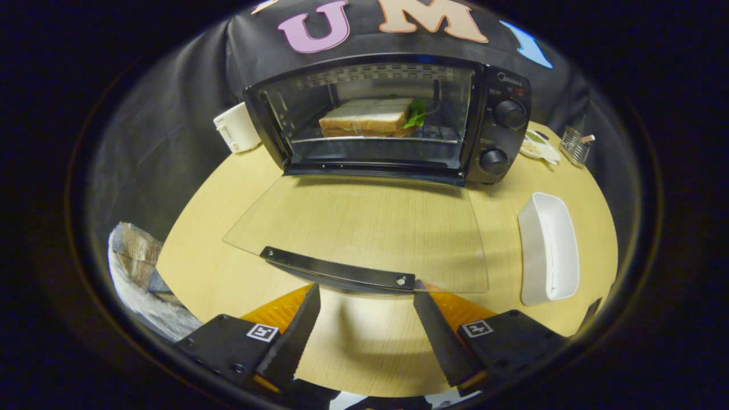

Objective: Open the toaster oven, put the food inside, and close the toaster oven door.

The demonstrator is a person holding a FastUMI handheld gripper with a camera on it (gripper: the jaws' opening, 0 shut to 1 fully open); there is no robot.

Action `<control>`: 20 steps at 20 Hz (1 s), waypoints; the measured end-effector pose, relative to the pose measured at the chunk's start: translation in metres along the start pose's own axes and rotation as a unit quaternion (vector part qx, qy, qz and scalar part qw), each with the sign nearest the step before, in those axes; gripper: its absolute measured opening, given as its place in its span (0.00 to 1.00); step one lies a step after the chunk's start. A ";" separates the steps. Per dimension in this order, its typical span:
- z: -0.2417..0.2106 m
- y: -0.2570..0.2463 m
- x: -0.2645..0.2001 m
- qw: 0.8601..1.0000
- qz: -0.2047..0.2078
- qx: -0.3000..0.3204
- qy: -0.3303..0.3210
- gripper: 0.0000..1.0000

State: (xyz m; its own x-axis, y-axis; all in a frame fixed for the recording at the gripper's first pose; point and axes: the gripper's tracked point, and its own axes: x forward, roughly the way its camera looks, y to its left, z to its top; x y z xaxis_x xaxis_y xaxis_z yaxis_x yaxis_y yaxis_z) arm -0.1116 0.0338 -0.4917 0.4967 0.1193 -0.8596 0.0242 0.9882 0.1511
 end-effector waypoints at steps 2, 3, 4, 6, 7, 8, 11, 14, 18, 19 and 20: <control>0.011 0.001 -0.007 1.000 0.004 0.002 -0.015 1.00; 0.017 0.002 -0.011 1.000 0.005 0.001 -0.023 1.00; 0.024 0.002 -0.015 0.999 0.007 0.003 -0.031 1.00; 0.038 0.002 -0.023 0.999 0.012 0.006 -0.044 1.00; 0.046 0.002 -0.027 0.999 0.013 0.007 -0.052 1.00; 0.056 0.002 -0.030 0.998 0.015 0.006 -0.063 1.00; 0.083 0.006 -0.036 0.996 0.020 0.003 -0.090 1.00; 0.099 0.005 -0.039 0.994 0.028 0.013 -0.104 1.00; 0.122 0.004 -0.041 0.992 0.030 0.023 -0.122 1.00; 0.129 0.004 -0.042 0.991 0.030 0.027 -0.127 1.00; 0.136 0.004 -0.043 0.990 0.031 0.031 -0.131 1.00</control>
State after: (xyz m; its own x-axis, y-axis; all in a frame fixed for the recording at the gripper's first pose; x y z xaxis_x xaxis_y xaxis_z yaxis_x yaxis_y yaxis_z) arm -0.0146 0.0194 -0.3882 0.7075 0.1418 -0.6923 0.0358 0.9712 0.2355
